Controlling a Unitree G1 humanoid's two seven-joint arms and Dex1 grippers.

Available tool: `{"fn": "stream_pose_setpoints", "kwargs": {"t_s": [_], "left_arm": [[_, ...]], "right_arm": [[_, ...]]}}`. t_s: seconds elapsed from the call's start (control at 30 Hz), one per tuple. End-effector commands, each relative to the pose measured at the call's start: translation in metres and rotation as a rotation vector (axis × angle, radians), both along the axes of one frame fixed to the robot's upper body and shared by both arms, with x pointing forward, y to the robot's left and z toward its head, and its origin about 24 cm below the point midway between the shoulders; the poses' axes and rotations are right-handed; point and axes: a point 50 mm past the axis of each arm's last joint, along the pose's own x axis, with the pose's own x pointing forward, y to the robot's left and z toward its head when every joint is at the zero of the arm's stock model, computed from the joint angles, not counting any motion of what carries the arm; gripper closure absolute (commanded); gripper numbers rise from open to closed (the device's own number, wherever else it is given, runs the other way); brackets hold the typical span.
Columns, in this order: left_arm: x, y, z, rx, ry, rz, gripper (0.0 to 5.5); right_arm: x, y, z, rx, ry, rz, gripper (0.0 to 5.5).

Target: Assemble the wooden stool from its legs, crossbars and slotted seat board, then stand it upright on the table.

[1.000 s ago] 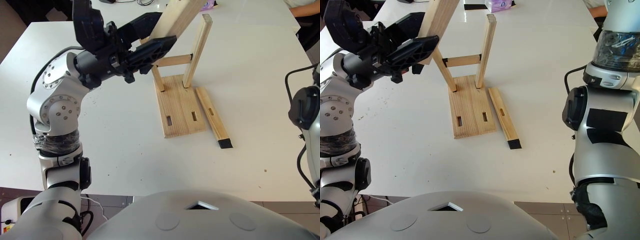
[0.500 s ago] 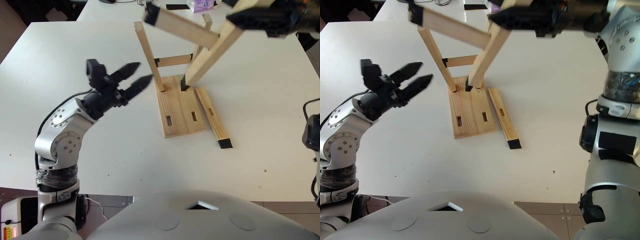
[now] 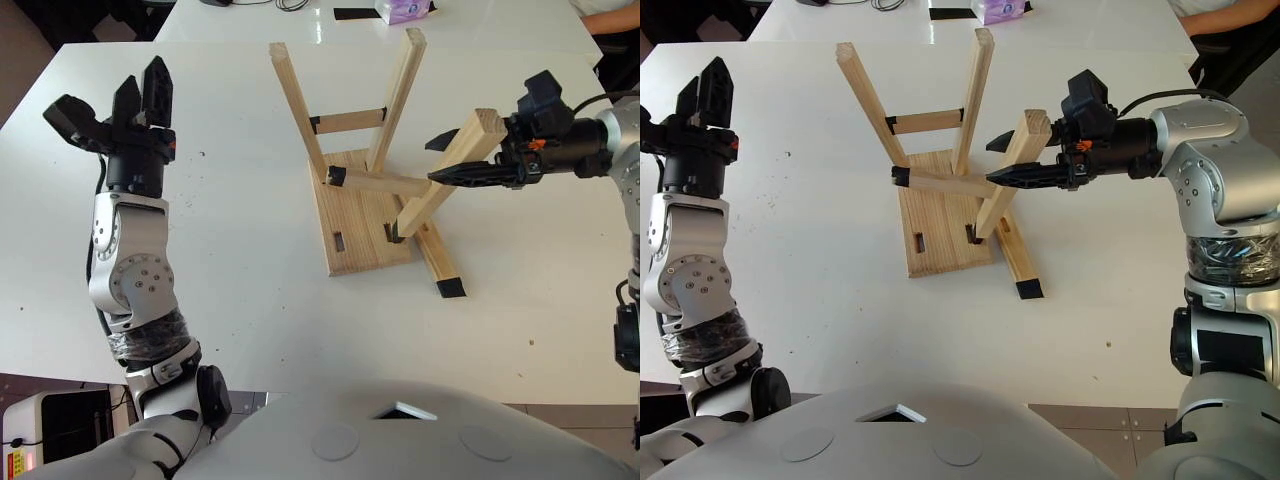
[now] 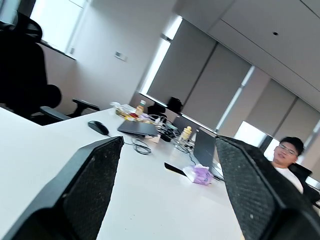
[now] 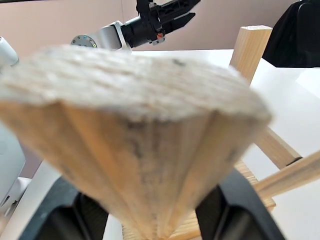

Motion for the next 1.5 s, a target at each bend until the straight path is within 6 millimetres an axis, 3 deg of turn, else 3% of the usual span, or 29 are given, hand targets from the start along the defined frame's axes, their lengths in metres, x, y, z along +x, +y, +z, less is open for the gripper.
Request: {"fn": "stream_pose_setpoints", "kwargs": {"t_s": [0.03,0.67,1.03,1.33,1.5], "left_arm": [[0.002,0.003,0.004,0.010,-0.003,0.019,2.13],[0.005,-0.009,-0.002,0.020,0.002,-0.025,2.13],[0.004,-0.011,-0.001,0.041,-0.004,-0.045,2.13],[0.006,-0.019,-0.001,0.040,-0.007,-0.073,2.13],[0.008,-0.023,-0.001,0.035,-0.012,-0.086,2.13]], "right_arm": [[0.000,-0.001,-0.001,-0.009,-0.007,-0.005,3.49],[0.001,0.013,-0.007,-0.054,-0.032,0.117,3.49],[0.022,0.006,-0.001,-0.090,-0.070,0.099,3.49],[0.004,0.025,-0.034,-0.131,0.015,0.200,3.49],[0.002,0.027,-0.068,-0.182,0.097,0.164,3.49]]}}
